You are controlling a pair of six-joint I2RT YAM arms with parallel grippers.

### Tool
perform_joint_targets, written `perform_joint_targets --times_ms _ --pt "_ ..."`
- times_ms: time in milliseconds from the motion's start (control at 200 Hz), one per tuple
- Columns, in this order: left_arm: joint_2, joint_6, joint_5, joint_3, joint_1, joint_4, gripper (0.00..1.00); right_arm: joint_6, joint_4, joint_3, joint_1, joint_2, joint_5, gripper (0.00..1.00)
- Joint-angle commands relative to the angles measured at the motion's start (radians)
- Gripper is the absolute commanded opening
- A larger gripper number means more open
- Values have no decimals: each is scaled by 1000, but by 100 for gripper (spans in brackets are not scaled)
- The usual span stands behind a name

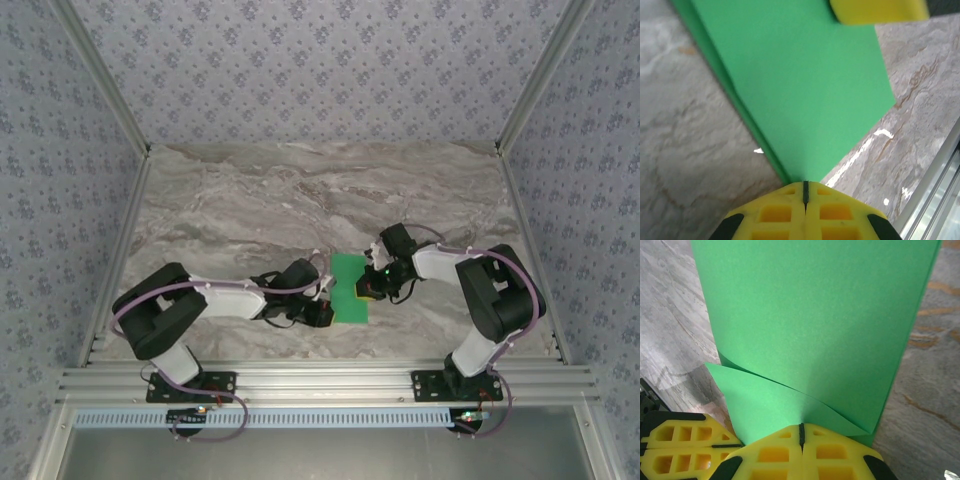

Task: Fold a paper plane with a square sheet of paper (fold left side to right side)
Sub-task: Fold the triangle a second time at the center of the table, then turn over the paper at the center of the table.

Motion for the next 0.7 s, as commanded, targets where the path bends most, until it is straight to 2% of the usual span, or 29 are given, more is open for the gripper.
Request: perform_joint_targets --times_ms 0,105,195,250,320,510,695 --pt "-74 -10 -26 -40 2 -111 1 -29 -16 -13 -18 -17 101 3" --pt "-148 -15 -9 -63 53 -99 2 3 63 -23 -19 -89 55 7" --pt "-187 -28 18 -71 118 -62 11 37 133 -30 -20 -152 46 14" --pt "-197 -33 35 -66 154 -35 14 38 137 -31 -20 -189 68 25" --pt "-195 -38 53 -52 181 6 22 24 123 -38 -22 -238 96 34" --pt "-102 -26 103 29 191 90 40 3 75 -123 -63 -394 183 50" --pt "34 -23 149 110 190 149 45 19 85 -229 -79 -533 202 56"
